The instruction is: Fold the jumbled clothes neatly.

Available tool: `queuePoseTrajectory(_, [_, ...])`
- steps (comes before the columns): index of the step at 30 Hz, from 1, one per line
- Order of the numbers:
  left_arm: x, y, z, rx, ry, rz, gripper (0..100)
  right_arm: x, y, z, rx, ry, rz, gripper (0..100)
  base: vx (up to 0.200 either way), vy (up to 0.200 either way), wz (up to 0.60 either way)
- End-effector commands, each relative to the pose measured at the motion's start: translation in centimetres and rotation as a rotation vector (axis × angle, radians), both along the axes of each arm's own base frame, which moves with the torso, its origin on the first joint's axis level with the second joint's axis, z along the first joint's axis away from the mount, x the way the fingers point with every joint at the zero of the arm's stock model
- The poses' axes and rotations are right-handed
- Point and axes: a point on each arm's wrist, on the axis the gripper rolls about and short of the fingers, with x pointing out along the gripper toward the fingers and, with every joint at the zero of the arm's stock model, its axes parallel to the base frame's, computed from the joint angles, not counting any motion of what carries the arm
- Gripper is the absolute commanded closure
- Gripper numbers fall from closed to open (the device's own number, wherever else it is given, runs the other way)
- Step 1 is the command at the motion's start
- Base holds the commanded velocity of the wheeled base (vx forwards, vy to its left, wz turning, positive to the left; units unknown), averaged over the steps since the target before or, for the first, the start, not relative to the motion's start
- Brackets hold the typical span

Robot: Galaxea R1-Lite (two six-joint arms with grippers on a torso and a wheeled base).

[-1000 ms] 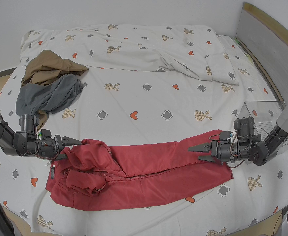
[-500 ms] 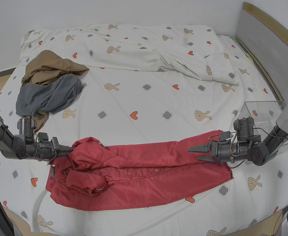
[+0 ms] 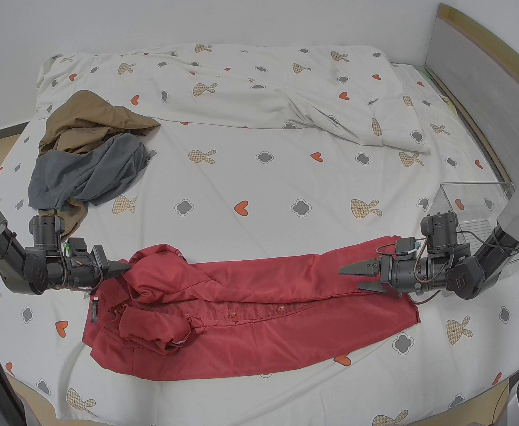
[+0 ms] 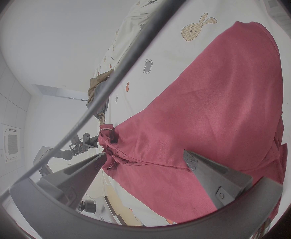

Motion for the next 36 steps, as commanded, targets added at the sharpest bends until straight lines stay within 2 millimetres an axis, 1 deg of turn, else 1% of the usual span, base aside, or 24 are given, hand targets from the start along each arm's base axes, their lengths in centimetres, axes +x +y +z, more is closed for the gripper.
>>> queuePoseTrajectory(1, [0.3,-0.5,0.2,0.003,-0.012,-0.017,100,0.0,0.0,-0.1,0.000,0.001,0.000,0,0.000,0.000,0.00])
queuePoseTrajectory(4, [0.2,-1.2,0.4,0.003,-0.014,-0.036,100,0.0,0.1,-0.1,0.000,0.001,0.002,0,0.000,0.000,0.00])
queuePoseTrajectory(6, [0.0,-2.1,0.6,0.002,-0.011,-0.059,100,0.0,0.1,-0.1,0.000,0.001,0.002,0,0.000,0.000,0.00])
queuePoseTrajectory(13, [-0.5,-2.6,0.9,0.006,-0.008,-0.075,100,0.0,0.0,-0.1,0.000,0.001,0.000,0,0.000,0.000,0.00])
queuePoseTrajectory(14, [-0.6,-2.6,1.0,0.013,-0.017,-0.079,0,0.0,0.0,-0.1,0.000,0.001,0.000,0,0.000,0.000,0.00])
queuePoseTrajectory(18, [-0.9,-2.5,1.9,0.046,-0.064,-0.097,0,0.0,0.0,-0.1,0.000,0.001,0.000,0,0.000,0.000,0.00])
queuePoseTrajectory(21, [-2.0,-2.5,4.8,0.108,-0.182,-0.120,0,0.0,0.0,-0.1,0.000,0.001,-0.001,0,0.000,0.000,0.00])
queuePoseTrajectory(22, [-2.1,-2.6,5.4,0.114,-0.201,-0.123,0,0.1,0.0,-0.1,0.000,0.000,-0.001,0,0.000,0.000,0.00])
queuePoseTrajectory(23, [-2.1,-2.6,5.4,0.114,-0.201,-0.123,0,0.1,0.0,-0.1,0.000,0.000,-0.001,0,0.000,0.000,0.00])
queuePoseTrajectory(24, [-2.1,-3.0,6.6,0.121,-0.243,-0.133,0,0.0,0.0,-0.1,0.000,0.001,0.000,0,0.000,0.000,0.00])
queuePoseTrajectory(26, [-1.4,-3.5,7.1,0.125,-0.271,-0.149,0,0.0,0.0,-0.1,0.000,0.001,0.000,0,0.000,0.000,0.00])
queuePoseTrajectory(27, [-0.9,-3.6,7.1,0.125,-0.277,-0.155,0,0.0,0.0,-0.1,0.000,0.001,0.000,0,0.000,0.000,0.00])
queuePoseTrajectory(28, [-0.1,-3.7,6.9,0.132,-0.289,-0.163,0,0.0,0.0,-0.1,-0.001,0.001,-0.002,0,0.000,0.000,0.00])
queuePoseTrajectory(30, [0.9,-4.0,6.4,0.154,-0.304,-0.189,0,0.0,0.0,-0.1,-0.001,0.001,-0.001,0,0.000,0.000,0.00])
queuePoseTrajectory(33, [0.9,-4.0,6.4,0.154,-0.304,-0.189,0,0.0,0.0,-0.1,-0.001,0.001,-0.001,0,0.000,0.000,0.00])
queuePoseTrajectory(34, [2.0,-4.7,3.5,0.251,-0.322,-0.288,0,0.0,0.0,-0.1,-0.001,0.001,-0.001,0,0.000,0.000,0.00])
queuePoseTrajectory(35, [2.0,-4.7,3.3,0.258,-0.319,-0.295,0,0.0,0.0,-0.1,-0.001,0.001,-0.001,0,0.000,0.000,0.00])
queuePoseTrajectory(36, [2.0,-4.8,2.6,0.291,-0.320,-0.332,0,0.0,0.0,-0.1,-0.001,0.001,-0.001,0,0.000,0.000,0.00])
